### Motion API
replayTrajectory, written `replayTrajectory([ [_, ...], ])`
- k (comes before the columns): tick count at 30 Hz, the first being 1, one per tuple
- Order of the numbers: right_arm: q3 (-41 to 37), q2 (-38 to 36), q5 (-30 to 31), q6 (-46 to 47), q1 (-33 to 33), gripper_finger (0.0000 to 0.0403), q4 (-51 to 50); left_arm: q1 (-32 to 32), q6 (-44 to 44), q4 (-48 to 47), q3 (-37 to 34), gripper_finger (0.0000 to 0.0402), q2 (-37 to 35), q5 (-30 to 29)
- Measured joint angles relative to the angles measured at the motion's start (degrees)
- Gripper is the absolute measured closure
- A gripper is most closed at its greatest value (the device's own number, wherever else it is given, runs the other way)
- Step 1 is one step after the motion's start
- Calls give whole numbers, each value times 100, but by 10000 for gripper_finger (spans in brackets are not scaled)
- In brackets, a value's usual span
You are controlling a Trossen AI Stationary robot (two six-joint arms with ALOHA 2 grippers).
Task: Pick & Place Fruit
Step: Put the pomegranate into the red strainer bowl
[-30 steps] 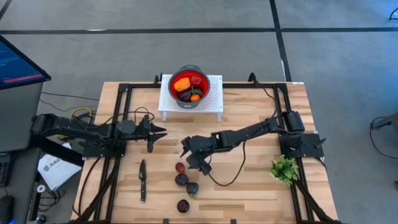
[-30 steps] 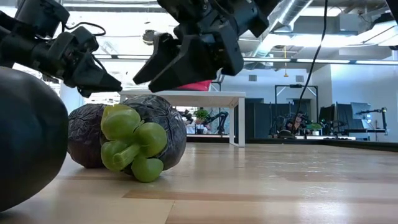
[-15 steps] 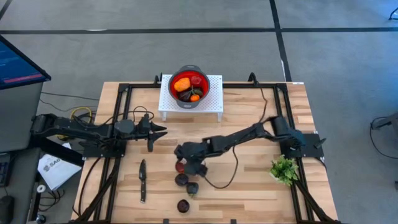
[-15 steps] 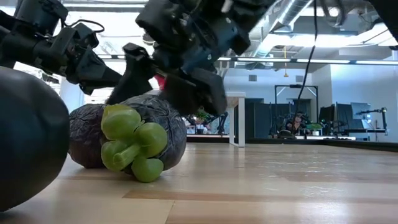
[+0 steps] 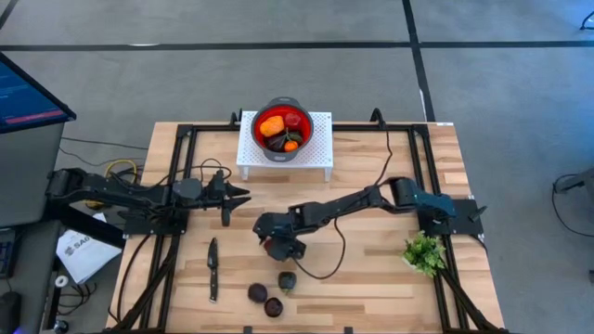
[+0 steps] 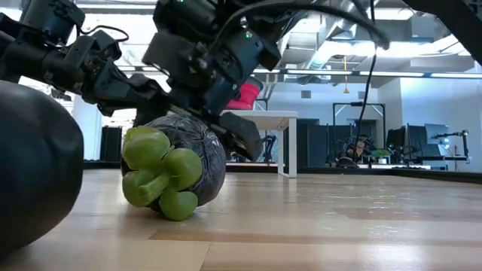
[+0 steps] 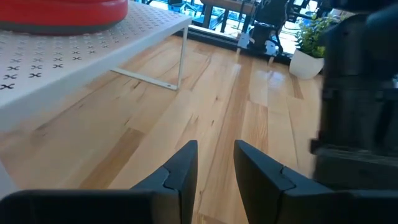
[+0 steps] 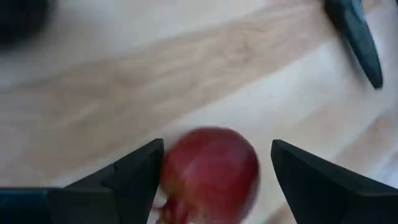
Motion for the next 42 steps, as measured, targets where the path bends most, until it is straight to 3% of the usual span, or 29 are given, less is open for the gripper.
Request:
replayTrajectory([
  [5, 7, -3, 13, 246, -117, 112, 34, 0, 0, 24, 0, 304, 11, 1],
  [16, 7, -5, 162, 1980, -278, 113, -144, 0, 0, 28, 0, 304, 11, 8],
  [24, 7, -8, 229, 2713, -339, 113, -425, 0, 15, 28, 0, 304, 11, 21],
  [30, 7, -42, 264, 2870, -350, 147, -523, 0, 20, 28, 0, 304, 11, 18],
  [37, -4, -335, 905, 2922, -350, 237, -897, 0, -44, 28, 0, 304, 11, 16],
  [42, 4, -561, 2056, 3336, -339, 240, -691, 0, -832, 39, 2, 304, 11, 217],
])
